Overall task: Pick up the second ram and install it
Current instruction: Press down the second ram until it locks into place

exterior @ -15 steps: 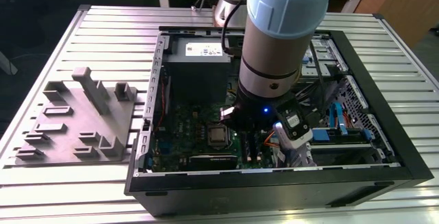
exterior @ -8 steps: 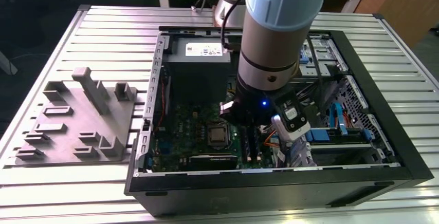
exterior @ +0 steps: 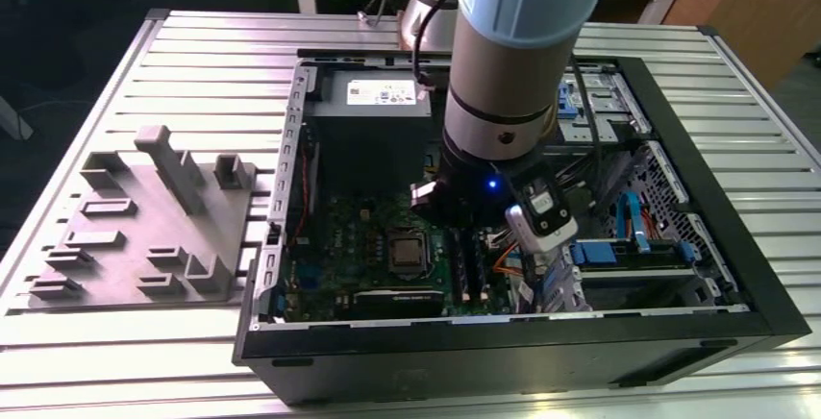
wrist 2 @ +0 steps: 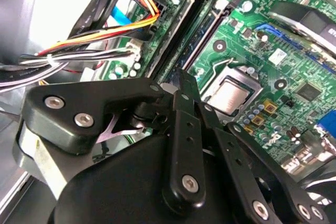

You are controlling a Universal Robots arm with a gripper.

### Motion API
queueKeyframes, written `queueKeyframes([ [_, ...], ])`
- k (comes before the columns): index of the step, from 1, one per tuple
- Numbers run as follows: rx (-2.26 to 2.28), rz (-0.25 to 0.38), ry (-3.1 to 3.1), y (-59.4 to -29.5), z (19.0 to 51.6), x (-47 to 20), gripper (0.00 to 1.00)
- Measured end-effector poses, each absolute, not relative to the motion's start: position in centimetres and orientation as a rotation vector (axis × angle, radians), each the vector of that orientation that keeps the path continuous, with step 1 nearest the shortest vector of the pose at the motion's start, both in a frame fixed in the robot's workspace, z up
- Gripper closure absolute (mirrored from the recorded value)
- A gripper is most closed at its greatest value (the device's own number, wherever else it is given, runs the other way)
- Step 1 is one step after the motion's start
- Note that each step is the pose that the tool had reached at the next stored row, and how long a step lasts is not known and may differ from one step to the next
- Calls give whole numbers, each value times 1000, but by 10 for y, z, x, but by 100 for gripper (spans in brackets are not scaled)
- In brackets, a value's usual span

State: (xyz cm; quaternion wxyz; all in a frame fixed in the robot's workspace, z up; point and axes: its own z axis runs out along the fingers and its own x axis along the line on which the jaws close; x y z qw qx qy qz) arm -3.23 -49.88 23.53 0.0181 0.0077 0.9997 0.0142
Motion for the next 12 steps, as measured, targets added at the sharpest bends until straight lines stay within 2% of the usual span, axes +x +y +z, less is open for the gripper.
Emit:
queueKeyframes([
  [12,24,45,3105,-499,243,-32,90],
])
